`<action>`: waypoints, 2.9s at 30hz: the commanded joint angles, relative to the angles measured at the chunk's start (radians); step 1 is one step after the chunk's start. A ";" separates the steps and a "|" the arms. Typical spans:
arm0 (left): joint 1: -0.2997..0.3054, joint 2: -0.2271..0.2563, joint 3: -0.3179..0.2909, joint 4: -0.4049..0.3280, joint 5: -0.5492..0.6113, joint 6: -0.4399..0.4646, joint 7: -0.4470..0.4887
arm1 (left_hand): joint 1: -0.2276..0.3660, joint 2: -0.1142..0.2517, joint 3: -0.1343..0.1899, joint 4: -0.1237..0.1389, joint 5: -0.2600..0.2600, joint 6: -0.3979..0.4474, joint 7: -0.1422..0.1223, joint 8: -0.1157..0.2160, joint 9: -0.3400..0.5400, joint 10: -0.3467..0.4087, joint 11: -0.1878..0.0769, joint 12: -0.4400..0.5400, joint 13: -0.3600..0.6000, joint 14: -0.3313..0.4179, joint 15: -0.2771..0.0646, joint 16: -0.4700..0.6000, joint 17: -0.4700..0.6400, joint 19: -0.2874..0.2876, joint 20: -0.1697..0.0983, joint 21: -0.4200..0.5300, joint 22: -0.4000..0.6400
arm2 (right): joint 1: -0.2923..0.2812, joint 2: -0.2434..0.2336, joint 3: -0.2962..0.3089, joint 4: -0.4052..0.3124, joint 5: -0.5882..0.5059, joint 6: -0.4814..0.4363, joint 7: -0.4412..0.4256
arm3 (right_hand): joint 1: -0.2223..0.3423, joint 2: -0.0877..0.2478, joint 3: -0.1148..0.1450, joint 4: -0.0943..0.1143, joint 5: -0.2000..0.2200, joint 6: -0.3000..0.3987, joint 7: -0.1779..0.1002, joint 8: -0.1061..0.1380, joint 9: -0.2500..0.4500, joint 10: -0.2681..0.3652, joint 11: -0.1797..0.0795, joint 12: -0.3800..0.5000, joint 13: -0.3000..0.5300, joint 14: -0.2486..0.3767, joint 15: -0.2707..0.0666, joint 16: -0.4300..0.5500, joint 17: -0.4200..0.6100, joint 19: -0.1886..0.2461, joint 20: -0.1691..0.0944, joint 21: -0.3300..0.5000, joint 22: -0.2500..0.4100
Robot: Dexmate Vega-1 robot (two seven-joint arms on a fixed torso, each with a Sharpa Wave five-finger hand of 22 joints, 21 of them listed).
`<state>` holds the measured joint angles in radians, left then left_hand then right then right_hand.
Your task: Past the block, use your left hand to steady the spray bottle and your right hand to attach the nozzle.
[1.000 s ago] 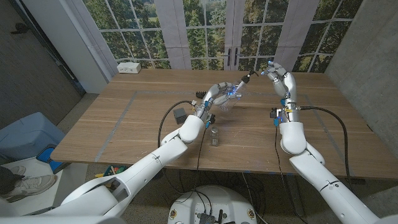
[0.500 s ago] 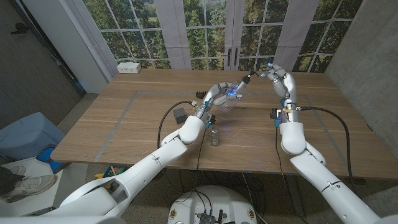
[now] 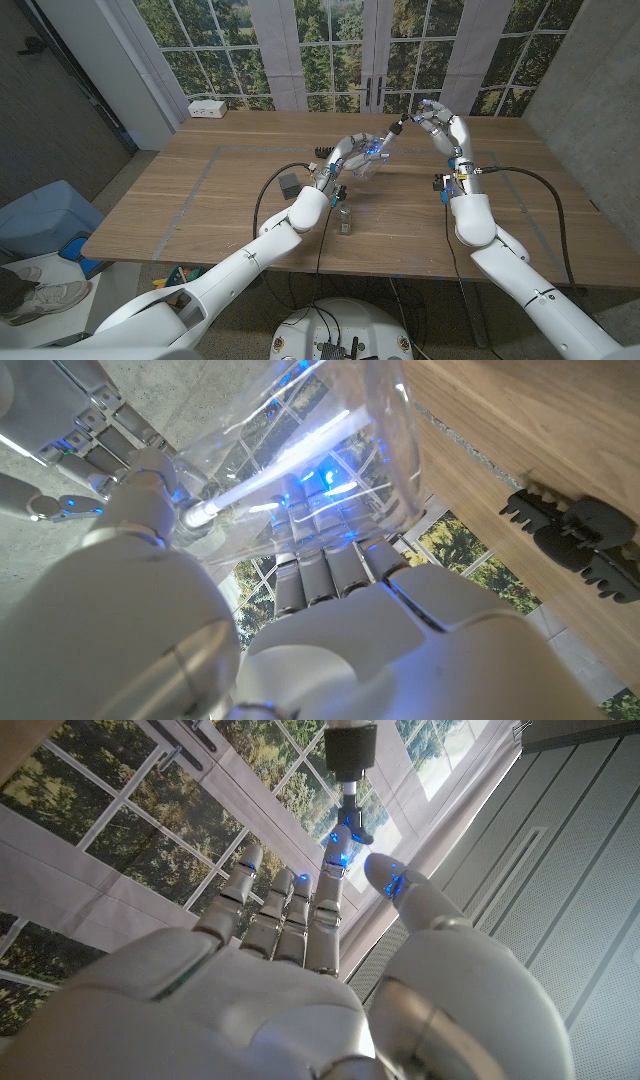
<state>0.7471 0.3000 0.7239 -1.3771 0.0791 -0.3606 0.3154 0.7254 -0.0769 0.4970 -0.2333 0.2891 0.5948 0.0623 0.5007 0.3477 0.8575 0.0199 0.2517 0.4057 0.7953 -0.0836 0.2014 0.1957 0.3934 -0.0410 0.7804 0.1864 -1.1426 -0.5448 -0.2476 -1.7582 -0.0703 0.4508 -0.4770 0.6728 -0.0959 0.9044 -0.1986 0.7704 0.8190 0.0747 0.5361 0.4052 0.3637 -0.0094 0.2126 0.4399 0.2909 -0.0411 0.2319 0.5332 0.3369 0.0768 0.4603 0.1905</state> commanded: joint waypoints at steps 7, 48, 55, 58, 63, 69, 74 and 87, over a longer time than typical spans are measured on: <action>-0.014 -0.002 0.003 0.022 -0.008 0.011 -0.007 | 0.069 0.249 0.172 0.172 0.006 0.147 -0.154 0.200 0.018 0.253 -0.221 0.003 0.005 0.003 -0.150 0.000 0.003 -0.006 -0.041 0.006 -0.001 | 0.034 -0.050 -0.031 -0.043 0.074 -0.040 0.122 | 0.050 -0.023 0.044 -0.001 0.016 0.036 -0.015 0.026 0.023 0.008 -0.004 0.002 0.001 -0.001 -0.031 -0.004 -0.010 -0.003 -0.007 -0.006 0.001; -0.012 0.007 -0.001 0.028 -0.011 -0.009 -0.006 | 0.069 0.248 0.167 0.173 0.012 0.147 -0.155 0.202 0.014 0.255 -0.221 0.000 0.007 -0.001 -0.150 0.000 0.003 -0.008 -0.040 0.009 -0.001 | 0.098 -0.076 -0.073 -0.058 0.184 -0.230 0.153 | -0.004 -0.070 0.087 0.017 0.048 -0.276 -0.059 -0.129 0.009 -0.109 0.025 -0.008 -0.009 -0.061 0.033 -0.005 -0.015 -0.024 0.038 -0.026 0.004; -0.007 0.010 0.000 0.017 -0.008 0.004 -0.006 | 0.070 0.248 0.167 0.173 0.013 0.148 -0.154 0.202 0.014 0.254 -0.221 -0.001 0.006 -0.001 -0.150 0.000 0.003 -0.008 -0.039 0.009 -0.002 | 0.091 -0.056 -0.065 -0.004 0.208 -0.084 0.153 | 0.017 -0.049 0.082 0.013 0.040 -0.364 -0.060 -0.185 -0.010 -0.142 0.001 -0.012 -0.013 -0.059 0.019 0.001 -0.015 -0.015 0.031 -0.022 0.005; -0.006 0.010 0.000 0.014 -0.008 0.007 -0.007 | 0.070 0.248 0.166 0.173 0.013 0.148 -0.154 0.203 0.014 0.255 -0.221 -0.001 0.006 -0.001 -0.150 0.000 0.003 -0.009 -0.040 0.009 -0.001 | 0.082 -0.057 -0.060 -0.007 0.200 -0.070 0.148 | 0.046 -0.028 0.068 0.011 0.018 -0.404 -0.053 -0.197 -0.008 -0.162 -0.006 -0.017 -0.013 -0.064 0.014 0.009 -0.007 -0.014 0.025 -0.021 0.006; -0.006 0.010 0.002 0.010 -0.004 0.013 -0.006 | 0.070 0.248 0.166 0.173 0.014 0.148 -0.155 0.203 0.014 0.256 -0.221 0.000 0.007 -0.002 -0.150 0.000 0.003 -0.009 -0.040 0.010 -0.001 | 0.054 -0.043 -0.052 -0.039 0.124 -0.083 0.078 | 0.084 0.001 0.015 0.015 -0.054 -0.423 -0.057 -0.185 0.007 -0.202 -0.006 -0.022 -0.009 -0.096 0.007 0.015 0.012 -0.027 0.011 -0.023 0.007; -0.004 0.010 0.003 0.003 -0.001 0.021 -0.003 | 0.071 0.249 0.166 0.173 0.014 0.147 -0.154 0.203 0.013 0.256 -0.221 -0.001 0.007 -0.002 -0.150 0.000 0.003 -0.009 -0.040 0.010 -0.001 | 0.027 -0.021 -0.043 -0.045 0.067 -0.041 0.025 | 0.151 0.027 -0.044 0.010 -0.125 -0.409 -0.068 -0.128 0.056 -0.187 -0.014 -0.006 0.002 -0.098 -0.005 0.033 0.032 -0.028 -0.006 -0.018 0.008; -0.002 0.011 0.004 -0.003 0.000 0.025 -0.002 | 0.071 0.249 0.165 0.173 0.014 0.147 -0.154 0.203 0.013 0.255 -0.221 -0.002 0.007 -0.001 -0.150 0.000 0.003 -0.009 -0.039 0.011 -0.001 | 0.009 -0.006 -0.034 -0.038 0.042 -0.004 0.000 | 0.231 0.038 -0.117 0.010 -0.191 -0.357 -0.089 -0.021 0.149 -0.147 -0.024 0.014 0.020 -0.093 -0.019 0.056 0.055 -0.026 -0.011 -0.011 0.008; -0.007 0.007 0.008 -0.002 0.005 0.024 0.000 | 0.072 0.250 0.165 0.173 0.015 0.147 -0.152 0.204 0.012 0.256 -0.221 -0.003 0.008 -0.001 -0.150 0.001 0.003 -0.010 -0.039 0.012 -0.001 | -0.018 0.010 -0.016 -0.036 0.028 -0.001 -0.006 | 0.280 0.031 -0.144 0.022 -0.195 -0.211 -0.099 0.214 0.343 -0.091 -0.018 0.031 0.048 -0.065 -0.021 0.060 0.065 -0.014 -0.015 0.006 0.008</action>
<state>0.7431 0.3096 0.7291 -1.3781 0.0806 -0.3379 0.3134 0.7254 -0.0769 0.4925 -0.2288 0.2977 0.5930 0.0605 0.5007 0.3485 0.8575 0.0198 0.2425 0.4100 0.7910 -0.0840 0.2014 0.1957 0.3880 -0.0465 0.7880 0.1816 -1.1356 -0.5504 -0.2784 -1.7965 -0.0183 0.4370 -0.4655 0.9400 -0.0603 0.7644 -0.1806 0.5690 0.5831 -0.0232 0.7044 0.7072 0.2556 -0.0323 0.2369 0.4798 0.2138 -0.0409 0.2894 0.5937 0.3140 0.0676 0.4561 0.1951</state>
